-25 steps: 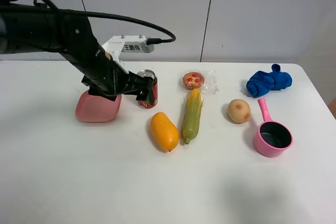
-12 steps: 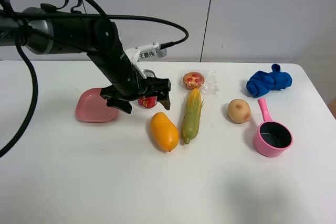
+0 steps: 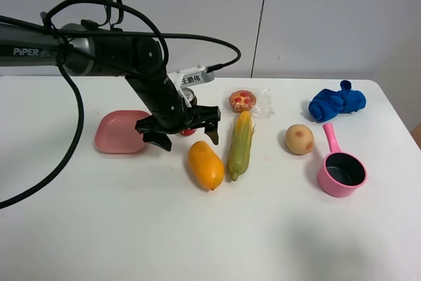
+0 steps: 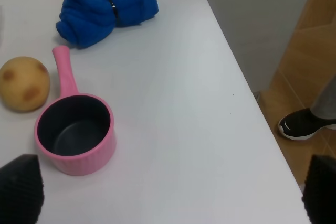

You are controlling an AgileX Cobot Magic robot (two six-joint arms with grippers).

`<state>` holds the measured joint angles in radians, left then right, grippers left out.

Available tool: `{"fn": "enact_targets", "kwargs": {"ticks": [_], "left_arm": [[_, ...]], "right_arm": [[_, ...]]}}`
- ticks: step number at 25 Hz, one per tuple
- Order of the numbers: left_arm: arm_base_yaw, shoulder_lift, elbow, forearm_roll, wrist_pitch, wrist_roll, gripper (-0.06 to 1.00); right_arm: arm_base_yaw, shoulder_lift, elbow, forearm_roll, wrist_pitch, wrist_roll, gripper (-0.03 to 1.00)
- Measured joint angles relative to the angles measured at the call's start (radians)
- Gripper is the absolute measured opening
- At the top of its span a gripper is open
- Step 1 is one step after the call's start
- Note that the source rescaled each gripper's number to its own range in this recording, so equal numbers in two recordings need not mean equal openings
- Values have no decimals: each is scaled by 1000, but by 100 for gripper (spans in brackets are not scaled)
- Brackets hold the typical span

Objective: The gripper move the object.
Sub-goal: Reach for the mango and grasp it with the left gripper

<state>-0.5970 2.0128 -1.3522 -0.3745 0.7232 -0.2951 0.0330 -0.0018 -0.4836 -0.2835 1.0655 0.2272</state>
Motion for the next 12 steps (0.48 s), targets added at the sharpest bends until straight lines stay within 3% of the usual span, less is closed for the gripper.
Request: {"fn": "enact_targets", "kwargs": {"ticks": [12], "left_arm": [[0, 82, -36, 27, 26, -15, 100]], "right_arm": [[0, 0, 0, 0, 0, 0, 100]]}}
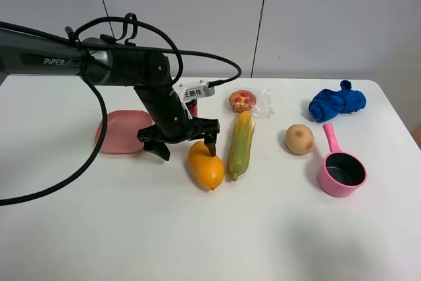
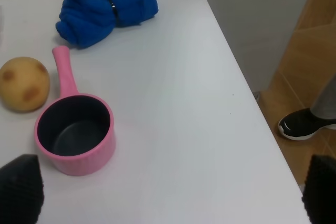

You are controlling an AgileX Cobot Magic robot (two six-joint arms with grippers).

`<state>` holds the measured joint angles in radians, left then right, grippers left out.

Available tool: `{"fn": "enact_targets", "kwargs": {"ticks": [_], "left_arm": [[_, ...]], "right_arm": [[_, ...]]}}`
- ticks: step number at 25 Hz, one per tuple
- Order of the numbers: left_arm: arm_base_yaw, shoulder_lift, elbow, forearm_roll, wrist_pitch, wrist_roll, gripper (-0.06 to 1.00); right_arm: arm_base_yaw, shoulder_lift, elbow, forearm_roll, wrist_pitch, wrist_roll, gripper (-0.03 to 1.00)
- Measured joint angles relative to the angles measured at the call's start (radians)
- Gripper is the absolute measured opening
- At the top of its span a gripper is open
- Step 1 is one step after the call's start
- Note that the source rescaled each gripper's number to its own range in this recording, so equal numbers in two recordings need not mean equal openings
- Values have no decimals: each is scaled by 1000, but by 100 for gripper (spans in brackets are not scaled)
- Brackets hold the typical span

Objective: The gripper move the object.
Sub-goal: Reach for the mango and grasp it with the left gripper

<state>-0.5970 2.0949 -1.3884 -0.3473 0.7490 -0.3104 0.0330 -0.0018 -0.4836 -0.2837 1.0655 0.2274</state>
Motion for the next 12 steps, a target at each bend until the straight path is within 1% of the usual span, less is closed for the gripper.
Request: {"fn": "enact_targets", "kwargs": {"ticks": [2, 6, 9, 12], "left_arm": [[-3, 20, -48, 7, 41, -5, 100], [-19, 68, -129, 46, 124, -19, 100], [-26, 89, -157, 76, 143, -35, 100], [-27, 95, -162, 86, 145, -48, 100]], "right_arm": [[0, 0, 0, -1, 0, 0, 100], [0, 0, 0, -1, 0, 0, 100], [0, 0, 0, -1, 0, 0, 100], [0, 0, 0, -1, 0, 0, 100]]}}
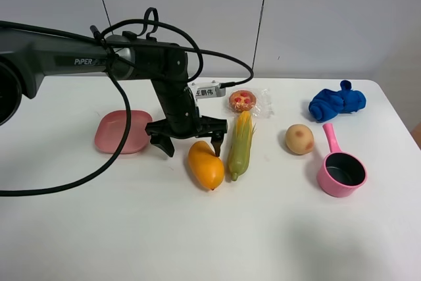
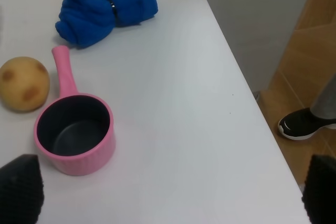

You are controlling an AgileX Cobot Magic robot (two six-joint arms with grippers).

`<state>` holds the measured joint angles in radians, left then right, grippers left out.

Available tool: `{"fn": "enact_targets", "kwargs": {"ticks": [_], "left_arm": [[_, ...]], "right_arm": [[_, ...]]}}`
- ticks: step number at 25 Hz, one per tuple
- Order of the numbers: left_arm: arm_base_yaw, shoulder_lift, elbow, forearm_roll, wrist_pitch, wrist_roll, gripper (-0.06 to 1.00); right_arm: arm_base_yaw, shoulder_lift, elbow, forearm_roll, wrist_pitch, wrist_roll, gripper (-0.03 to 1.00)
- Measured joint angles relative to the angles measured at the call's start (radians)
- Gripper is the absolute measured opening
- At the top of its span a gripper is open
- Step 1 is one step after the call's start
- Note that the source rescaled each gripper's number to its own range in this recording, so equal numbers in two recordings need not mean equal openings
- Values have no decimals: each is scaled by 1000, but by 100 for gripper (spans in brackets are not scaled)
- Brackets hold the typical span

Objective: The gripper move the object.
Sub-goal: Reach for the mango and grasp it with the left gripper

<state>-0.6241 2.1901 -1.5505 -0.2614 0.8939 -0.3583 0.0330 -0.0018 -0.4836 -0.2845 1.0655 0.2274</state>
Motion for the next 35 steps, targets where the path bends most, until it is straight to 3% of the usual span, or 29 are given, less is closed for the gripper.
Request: {"fn": "enact_targets", "kwargs": {"ticks": [7, 20, 35], "left_arm": [[-18, 55, -86, 8, 67, -4, 100], [-18, 113, -109, 66, 50, -7, 100], [-29, 129, -115, 12, 95, -7, 100]], "right_arm": [[0, 0, 0, 0, 1, 0, 100], [0, 0, 0, -1, 1, 0, 100], [0, 0, 0, -1, 1, 0, 100]]}}
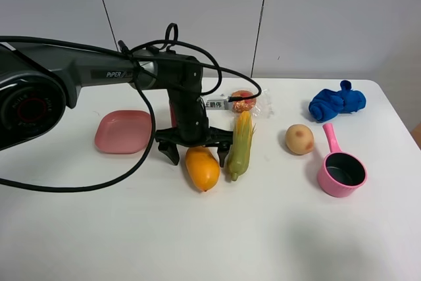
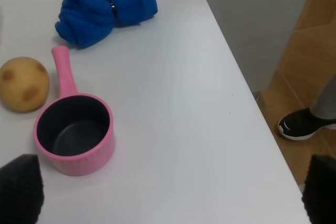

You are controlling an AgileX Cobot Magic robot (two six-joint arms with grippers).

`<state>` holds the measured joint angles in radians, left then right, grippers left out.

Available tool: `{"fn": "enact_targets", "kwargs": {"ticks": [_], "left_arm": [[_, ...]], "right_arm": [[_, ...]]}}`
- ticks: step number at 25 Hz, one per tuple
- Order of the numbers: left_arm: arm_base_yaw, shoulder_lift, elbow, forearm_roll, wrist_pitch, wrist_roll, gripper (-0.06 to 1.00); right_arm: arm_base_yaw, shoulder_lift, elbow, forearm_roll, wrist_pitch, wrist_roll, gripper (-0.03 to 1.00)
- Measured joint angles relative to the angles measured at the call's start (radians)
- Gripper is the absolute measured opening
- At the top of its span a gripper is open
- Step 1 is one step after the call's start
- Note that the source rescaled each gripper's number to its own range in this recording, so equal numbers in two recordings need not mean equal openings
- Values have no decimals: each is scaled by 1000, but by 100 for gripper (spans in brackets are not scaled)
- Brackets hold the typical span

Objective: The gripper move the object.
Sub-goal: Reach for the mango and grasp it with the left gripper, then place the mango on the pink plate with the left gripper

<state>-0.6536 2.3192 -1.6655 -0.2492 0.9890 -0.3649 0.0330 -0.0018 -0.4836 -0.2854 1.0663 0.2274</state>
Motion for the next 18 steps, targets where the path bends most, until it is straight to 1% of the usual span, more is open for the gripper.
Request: {"fn": "enact_targets", "kwargs": {"ticks": [2, 3, 4, 5, 7, 9, 10, 11, 18], "left_arm": [[0, 0, 0, -2, 2, 0, 100], [0, 0, 0, -2, 2, 0, 96], [0, 0, 0, -2, 1, 0, 88], [0, -2, 0, -2, -2, 0, 77], [0, 2, 0, -3, -20, 1, 44], [0, 4, 0, -2, -29, 3, 15], [0, 4, 0, -2, -29, 3, 4], [0, 4, 0, -2, -29, 4, 1], [0, 7, 0, -4, -29, 10, 1]], "right_arm": [[0, 0, 0, 0, 0, 0, 100], [0, 0, 0, 0, 0, 0, 100], [0, 0, 0, 0, 0, 0, 100], [0, 0, 0, 0, 0, 0, 100], [0, 0, 0, 0, 0, 0, 100], [0, 0, 0, 0, 0, 0, 100], [0, 0, 0, 0, 0, 0, 100], [0, 0, 0, 0, 0, 0, 100], [0, 0, 0, 0, 0, 0, 100]]}}
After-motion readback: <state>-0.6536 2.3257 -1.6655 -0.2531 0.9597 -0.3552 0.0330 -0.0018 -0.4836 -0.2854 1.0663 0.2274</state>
